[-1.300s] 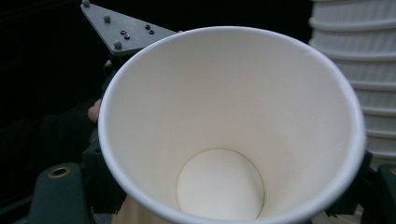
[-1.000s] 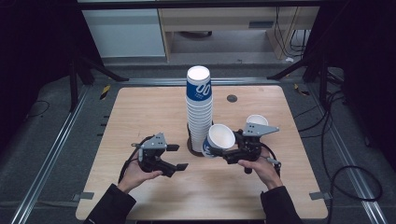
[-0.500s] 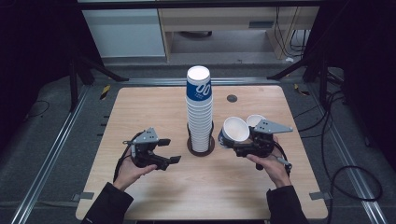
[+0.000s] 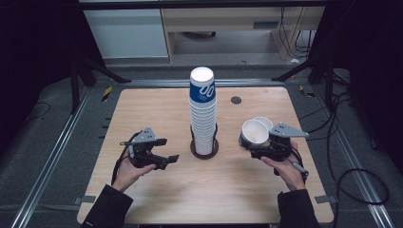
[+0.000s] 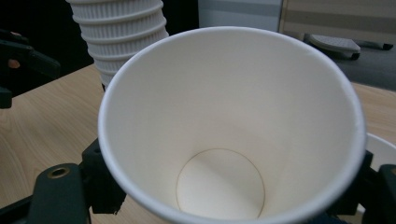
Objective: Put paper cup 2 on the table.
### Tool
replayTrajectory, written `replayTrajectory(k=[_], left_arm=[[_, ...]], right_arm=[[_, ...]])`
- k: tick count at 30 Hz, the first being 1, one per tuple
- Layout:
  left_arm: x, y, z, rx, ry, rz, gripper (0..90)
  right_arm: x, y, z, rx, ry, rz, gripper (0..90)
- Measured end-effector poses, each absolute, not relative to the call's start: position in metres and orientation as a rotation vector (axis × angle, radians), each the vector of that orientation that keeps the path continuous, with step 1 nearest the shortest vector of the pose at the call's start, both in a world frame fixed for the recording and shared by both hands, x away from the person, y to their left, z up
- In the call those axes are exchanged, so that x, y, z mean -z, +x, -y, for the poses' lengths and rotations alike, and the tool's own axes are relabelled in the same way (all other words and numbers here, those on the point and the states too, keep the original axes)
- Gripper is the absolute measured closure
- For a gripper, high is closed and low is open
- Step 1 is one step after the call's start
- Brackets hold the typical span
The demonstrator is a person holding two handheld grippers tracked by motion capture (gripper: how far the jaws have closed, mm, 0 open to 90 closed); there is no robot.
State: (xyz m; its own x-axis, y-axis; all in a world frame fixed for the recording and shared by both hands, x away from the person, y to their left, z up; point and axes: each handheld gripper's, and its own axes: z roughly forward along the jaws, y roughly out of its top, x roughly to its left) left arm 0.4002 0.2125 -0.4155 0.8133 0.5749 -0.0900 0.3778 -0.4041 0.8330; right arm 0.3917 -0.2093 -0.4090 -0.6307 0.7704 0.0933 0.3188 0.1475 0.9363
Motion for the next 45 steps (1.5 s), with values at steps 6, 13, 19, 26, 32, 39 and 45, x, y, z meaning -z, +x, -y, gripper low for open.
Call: replayTrajectory(k=[6,13,19,26,32,39,45], left_arm=[[0.413,0.4,-0.219,-0.283,2.031,-0.724,15.9],[0.414,0.401,-0.225,-0.293,2.022,-0.754,16.1],[0.415,0.401,-0.226,-0.303,2.028,-0.76,16.0],[0.416,0.401,-0.227,-0.305,2.023,-0.773,16.0],[0.418,0.402,-0.227,-0.303,2.033,-0.771,16.0],[0.418,0.403,-0.228,-0.299,2.034,-0.776,15.8],[0.415,0.401,-0.232,-0.308,2.021,-0.778,15.5]], right_arm=[[0.421,0.387,0.218,-1.385,1.08,-2.046,20.2],[0.436,0.384,0.23,-1.312,1.134,-2.051,20.0],[0.45,0.387,0.236,-1.295,1.19,-2.059,19.9],[0.472,0.393,0.241,-1.23,1.217,-2.1,19.7],[0.484,0.395,0.241,-1.23,1.231,-2.124,19.3],[0.486,0.395,0.241,-1.254,1.205,-2.129,9.5],[0.482,0.386,0.247,-1.257,1.211,-2.101,5.6]])
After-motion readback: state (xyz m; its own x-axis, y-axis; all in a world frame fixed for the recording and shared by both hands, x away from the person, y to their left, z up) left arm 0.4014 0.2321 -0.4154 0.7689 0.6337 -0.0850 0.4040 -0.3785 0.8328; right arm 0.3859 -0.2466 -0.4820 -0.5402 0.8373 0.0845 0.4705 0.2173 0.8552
